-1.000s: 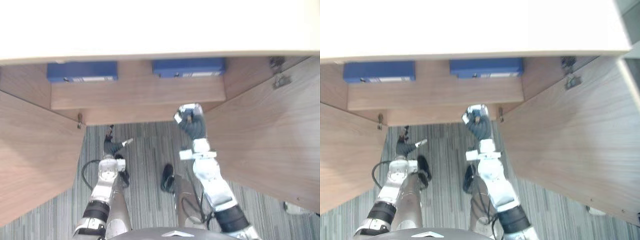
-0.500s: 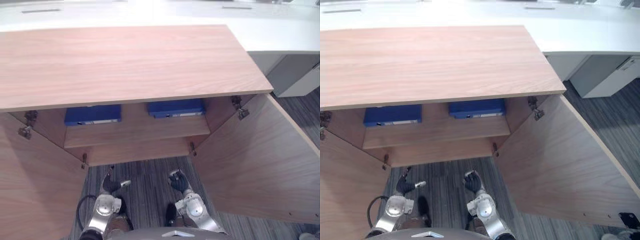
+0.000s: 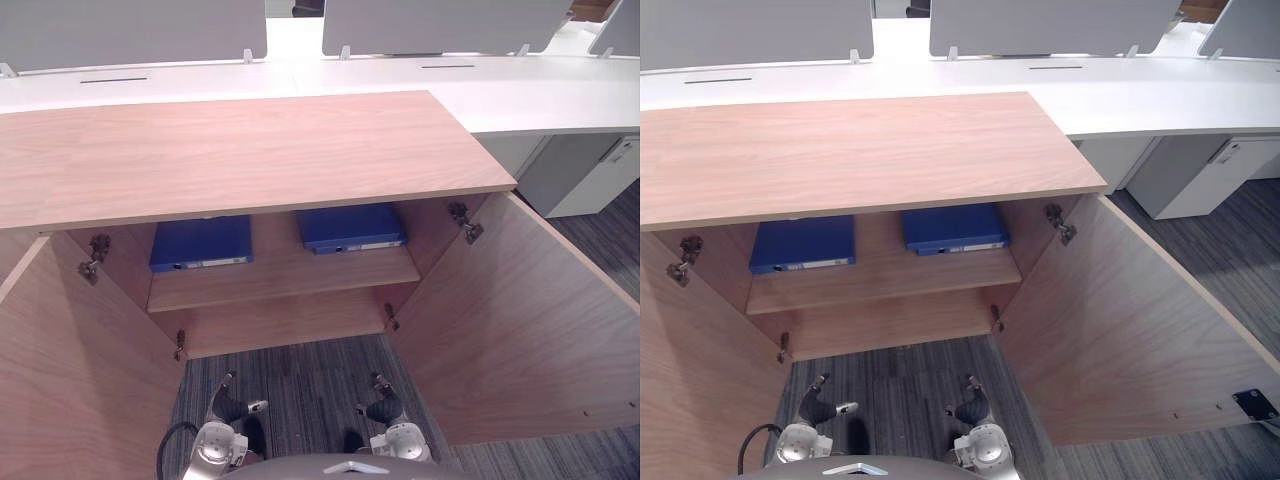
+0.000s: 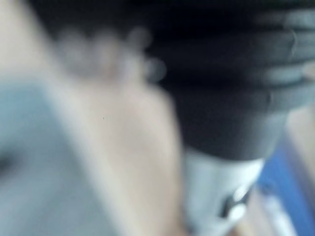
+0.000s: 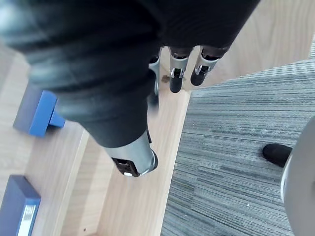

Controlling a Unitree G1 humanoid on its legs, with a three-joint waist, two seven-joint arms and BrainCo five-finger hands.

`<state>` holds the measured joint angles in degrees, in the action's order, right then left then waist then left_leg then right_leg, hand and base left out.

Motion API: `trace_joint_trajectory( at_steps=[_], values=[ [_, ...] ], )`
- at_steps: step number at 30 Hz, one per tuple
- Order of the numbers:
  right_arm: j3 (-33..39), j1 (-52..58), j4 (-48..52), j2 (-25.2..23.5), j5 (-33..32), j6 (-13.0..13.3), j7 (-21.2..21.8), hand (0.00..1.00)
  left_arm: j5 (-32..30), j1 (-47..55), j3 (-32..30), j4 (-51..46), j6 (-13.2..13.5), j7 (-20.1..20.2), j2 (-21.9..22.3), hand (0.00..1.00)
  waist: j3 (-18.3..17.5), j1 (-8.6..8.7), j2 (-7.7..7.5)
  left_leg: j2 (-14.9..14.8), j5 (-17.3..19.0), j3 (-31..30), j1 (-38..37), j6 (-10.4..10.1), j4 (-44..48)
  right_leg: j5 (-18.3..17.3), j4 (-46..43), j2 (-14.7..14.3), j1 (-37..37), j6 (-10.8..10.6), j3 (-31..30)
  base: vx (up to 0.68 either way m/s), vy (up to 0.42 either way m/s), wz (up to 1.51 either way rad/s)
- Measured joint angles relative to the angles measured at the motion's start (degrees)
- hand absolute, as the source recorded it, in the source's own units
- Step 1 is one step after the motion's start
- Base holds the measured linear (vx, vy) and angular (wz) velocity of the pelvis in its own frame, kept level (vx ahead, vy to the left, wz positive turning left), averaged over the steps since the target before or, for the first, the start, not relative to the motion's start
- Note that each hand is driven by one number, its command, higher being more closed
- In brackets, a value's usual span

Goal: Walk over to the cabinet, pick up the folder, carry it to the office cabinet, place the folder inside the office cabinet, then close the office cabinet door

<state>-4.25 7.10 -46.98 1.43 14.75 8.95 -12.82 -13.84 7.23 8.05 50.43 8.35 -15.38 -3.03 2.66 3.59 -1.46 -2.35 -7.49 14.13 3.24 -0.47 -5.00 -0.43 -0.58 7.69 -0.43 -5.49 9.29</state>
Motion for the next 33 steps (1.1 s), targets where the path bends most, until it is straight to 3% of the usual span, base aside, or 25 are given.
trace_joint_trajectory(
  at_steps=[13,19,23,27,33],
  values=[
    [7.80,-0.07,-3.54,-0.36,-8.53,-0.79,-0.42,0.00,0.04,0.74,1.07,0.89,-0.98,-0.20,0.16,0.00,-0.49,1.35,-0.01,2.29,0.72,0.14,-0.46,1.02,0.00,-0.11,0.11,1.06,-0.05,-0.12,-4.16,0.01,0.015,0.00],
    [10.64,1.99,0.06,-1.14,-12.45,-1.41,-1.50,0.00,0.17,0.75,1.12,0.94,-1.35,-0.18,0.15,0.00,-0.53,1.85,0.03,2.80,1.74,2.88,-0.46,1.54,0.00,-0.30,0.25,1.24,-1.90,0.74,-8.08,0.03,0.023,-0.30],
    [15.74,6.60,8.41,-1.23,-13.39,-1.37,-2.84,0.00,0.16,0.86,1.24,0.93,-1.69,0.08,-0.02,0.00,-1.10,3.32,0.10,2.85,2.76,5.01,-0.49,1.60,0.02,-1.20,0.06,1.13,-3.23,2.68,-9.92,0.05,0.026,-0.29],
    [22.35,8.94,15.01,-1.34,-15.93,-1.18,-4.44,0.00,0.16,0.78,2.22,0.66,-1.76,0.74,-0.72,0.00,-1.34,5.75,0.03,2.77,3.58,7.51,-1.41,1.38,0.03,-1.08,-0.09,1.03,-3.84,3.33,-11.55,0.06,0.014,-0.34],
    [32.61,9.78,23.83,-1.25,-20.62,-0.17,-7.08,0.00,0.14,0.04,2.34,-0.36,-1.80,1.30,-1.19,0.00,-2.06,8.06,0.44,1.89,5.00,12.29,-2.47,0.89,0.04,-0.36,-1.16,0.53,-6.09,4.44,-13.61,0.06,-0.012,-0.44]
  ],
)
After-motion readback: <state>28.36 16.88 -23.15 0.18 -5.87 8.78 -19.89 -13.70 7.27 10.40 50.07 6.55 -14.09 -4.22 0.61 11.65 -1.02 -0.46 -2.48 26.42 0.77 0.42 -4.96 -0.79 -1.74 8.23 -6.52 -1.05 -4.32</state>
